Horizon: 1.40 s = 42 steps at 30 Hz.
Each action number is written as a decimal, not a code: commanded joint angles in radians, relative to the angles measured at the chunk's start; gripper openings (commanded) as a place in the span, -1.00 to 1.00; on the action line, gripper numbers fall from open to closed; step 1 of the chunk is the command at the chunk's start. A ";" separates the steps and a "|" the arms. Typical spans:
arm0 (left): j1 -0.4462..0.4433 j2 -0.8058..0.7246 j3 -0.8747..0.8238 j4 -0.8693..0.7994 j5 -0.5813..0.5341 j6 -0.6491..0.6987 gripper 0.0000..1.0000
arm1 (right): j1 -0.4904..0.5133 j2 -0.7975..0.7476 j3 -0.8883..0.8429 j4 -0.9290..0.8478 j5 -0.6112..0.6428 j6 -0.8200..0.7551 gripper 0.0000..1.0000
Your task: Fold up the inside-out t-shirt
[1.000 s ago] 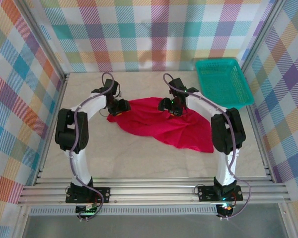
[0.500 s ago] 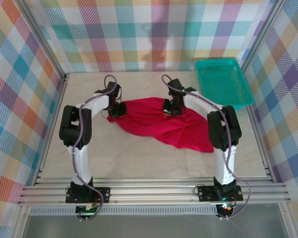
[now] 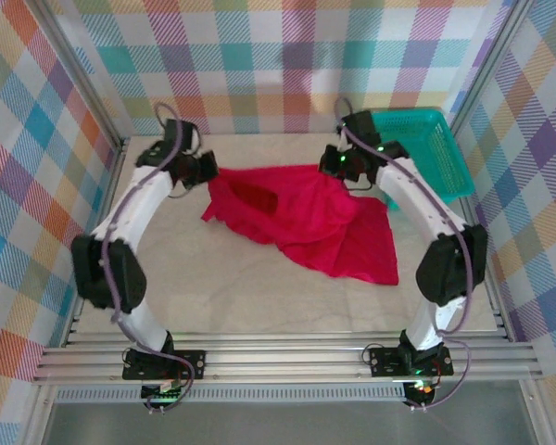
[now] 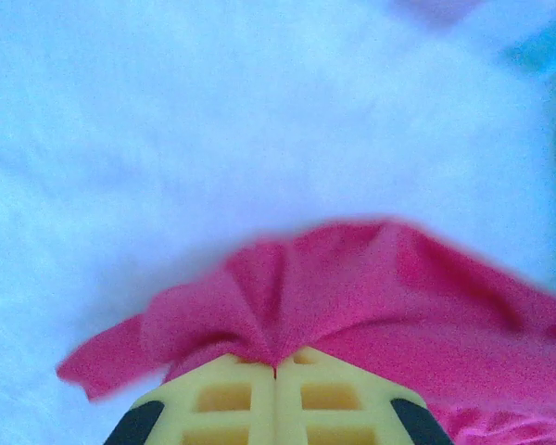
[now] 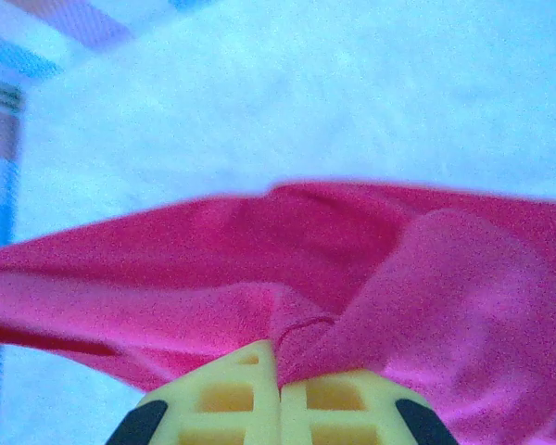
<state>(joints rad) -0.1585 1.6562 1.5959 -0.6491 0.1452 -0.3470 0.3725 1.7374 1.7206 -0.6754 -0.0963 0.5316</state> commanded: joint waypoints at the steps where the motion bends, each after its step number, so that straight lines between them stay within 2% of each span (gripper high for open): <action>1: 0.040 -0.103 0.034 -0.013 -0.051 -0.015 -1.00 | -0.010 -0.078 0.064 -0.035 0.016 -0.037 -1.00; 11: 0.062 -0.172 0.148 -0.079 0.030 -0.016 -1.00 | -0.017 -0.093 0.262 -0.102 -0.032 -0.055 -1.00; 19: 0.062 -0.206 0.171 -0.096 0.195 -0.055 -1.00 | -0.017 -0.005 0.469 -0.233 -0.143 -0.063 -1.00; 22: 0.056 -0.221 0.049 -0.085 0.246 -0.065 -1.00 | -0.017 -0.012 0.383 -0.258 -0.157 -0.062 -1.00; 24: 0.043 -0.249 -0.067 -0.078 0.269 -0.065 -1.00 | -0.016 -0.072 0.235 -0.237 -0.159 -0.061 -1.00; 29: 0.019 -0.433 -0.272 -0.087 0.190 -0.043 -1.00 | -0.017 -0.321 -0.104 -0.218 -0.072 -0.072 -1.00; 31: 0.017 -0.492 -0.304 -0.099 0.161 -0.038 -1.00 | -0.020 -0.393 -0.166 -0.239 -0.044 -0.078 -1.00; 33: 0.016 -0.513 -0.315 -0.102 0.182 -0.047 -1.00 | -0.025 -0.422 -0.184 -0.266 -0.051 -0.083 -1.00; 37: -0.001 -0.440 -0.324 -0.063 0.292 -0.101 -1.00 | -0.046 -0.364 -0.174 -0.270 -0.083 -0.076 -1.00; 42: -0.032 -0.176 -0.332 0.028 0.271 -0.104 -1.00 | -0.069 -0.086 -0.150 -0.161 -0.103 -0.063 -1.00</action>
<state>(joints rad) -0.1799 1.3262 1.2789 -0.6762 0.4191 -0.4320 0.3218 1.4731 1.5684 -0.8970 -0.1944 0.4770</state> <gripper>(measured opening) 0.049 0.048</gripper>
